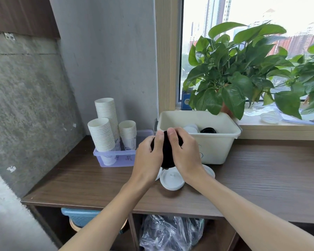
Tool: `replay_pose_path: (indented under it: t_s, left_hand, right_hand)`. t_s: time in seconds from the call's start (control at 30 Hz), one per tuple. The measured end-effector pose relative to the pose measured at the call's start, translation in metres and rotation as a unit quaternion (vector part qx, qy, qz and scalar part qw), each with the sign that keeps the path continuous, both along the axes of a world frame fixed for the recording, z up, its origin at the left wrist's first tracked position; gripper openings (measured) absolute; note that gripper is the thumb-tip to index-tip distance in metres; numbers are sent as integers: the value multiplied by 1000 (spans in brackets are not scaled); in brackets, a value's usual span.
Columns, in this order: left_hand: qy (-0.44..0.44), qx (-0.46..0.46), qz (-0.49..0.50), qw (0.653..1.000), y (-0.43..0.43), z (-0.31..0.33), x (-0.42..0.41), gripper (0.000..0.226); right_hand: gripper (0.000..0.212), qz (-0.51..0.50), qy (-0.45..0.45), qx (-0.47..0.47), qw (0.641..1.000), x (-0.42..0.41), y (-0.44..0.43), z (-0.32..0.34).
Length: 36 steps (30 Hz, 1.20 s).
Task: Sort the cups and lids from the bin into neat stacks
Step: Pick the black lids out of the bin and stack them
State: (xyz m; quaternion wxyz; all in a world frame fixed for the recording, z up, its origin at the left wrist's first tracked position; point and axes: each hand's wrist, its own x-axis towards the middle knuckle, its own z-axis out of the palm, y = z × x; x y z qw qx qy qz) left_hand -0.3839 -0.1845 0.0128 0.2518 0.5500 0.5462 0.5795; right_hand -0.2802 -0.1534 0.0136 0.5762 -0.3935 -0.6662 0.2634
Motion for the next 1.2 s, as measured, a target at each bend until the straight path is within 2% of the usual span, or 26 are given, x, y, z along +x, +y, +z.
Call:
replay_pose_path:
  t_s: [0.13,0.27,0.47,0.73,0.8,0.87,0.93,1.07,1.2]
  left_hand:
    - [62,22,57,996,-1,6,3,62]
    - [32,31,40,998,1,2,1,61]
    - [24,43,42,998,-1,0,3,69]
    - [37,79,50,995,1,-6,4,51]
    - [30,72,49,996,3,-8,6,41]
    - [44,54,55,996,2,-9,7,42]
    - [71,43,65,994,3,-10,5,48]
    - [150,31,50,987,-1,-7,2,43]
    - [73,29,77,994,-2,-7,13,44]
  right_hand:
    - [27,-5,-5,-16,1000,-1,-3,3]
    - [32,-4,-29,-28,999,-1,-2,6]
    - [35,-3,-14,7,1000,-1,-2,3]
    - [30,-26,8,28,999,0,-5,-4]
    - [30,-36,32,15,999,0,-6,-4]
    - [30,-41,38,-2,998,0,-6,-4]
    - [33,-26,12,-15,999,3,-6,-2]
    - [38,17,-59,-32,998,10,-4,6]
    - [40,-12,-62,-5,998,8,-2,5]
